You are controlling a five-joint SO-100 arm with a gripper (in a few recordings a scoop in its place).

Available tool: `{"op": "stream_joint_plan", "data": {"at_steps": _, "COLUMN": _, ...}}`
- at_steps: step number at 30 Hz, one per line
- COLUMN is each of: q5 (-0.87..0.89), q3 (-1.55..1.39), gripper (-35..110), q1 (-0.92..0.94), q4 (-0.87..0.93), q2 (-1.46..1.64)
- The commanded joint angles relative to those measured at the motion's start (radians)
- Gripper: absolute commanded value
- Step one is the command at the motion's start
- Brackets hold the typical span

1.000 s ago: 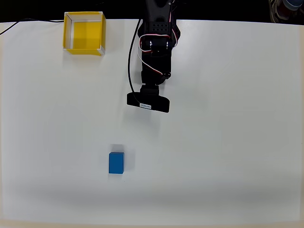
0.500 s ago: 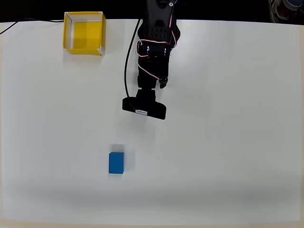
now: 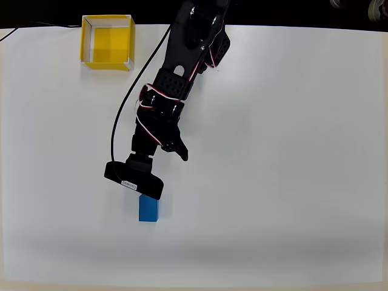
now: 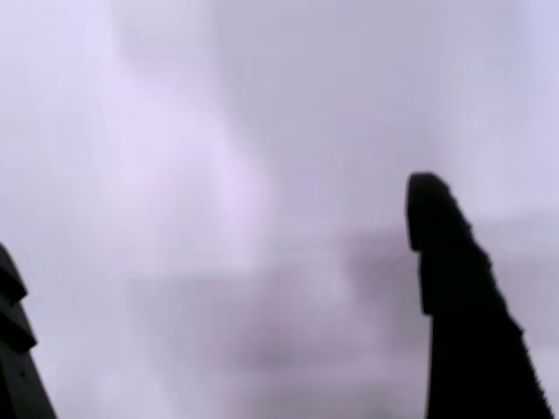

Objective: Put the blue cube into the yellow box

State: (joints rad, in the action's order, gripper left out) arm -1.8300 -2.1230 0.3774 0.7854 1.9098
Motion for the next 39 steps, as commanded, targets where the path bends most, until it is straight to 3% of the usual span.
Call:
{"op": "stream_joint_plan", "data": {"at_steps": 1, "q5": -0.034, "q3": 0.29, "gripper": 51, "q1": 0.043, "q4": -0.04, "q2": -0.141}}
{"op": "stream_joint_plan", "data": {"at_steps": 18, "q5": 0.02, "q3": 0.822, "gripper": 51, "q1": -0.006, "q4": -0.126, "q2": -0.67}}
{"op": "stream_joint_plan", "data": {"at_steps": 32, "q5": 0.051, "q3": 0.923, "gripper": 49, "q1": -0.049, "q4": -0.201, "q2": -0.851}}
{"op": "stream_joint_plan", "data": {"at_steps": 39, "q5": 0.084, "q3": 0.92, "gripper": 42, "q1": -0.049, "q4": -0.247, "q2": -0.884}}
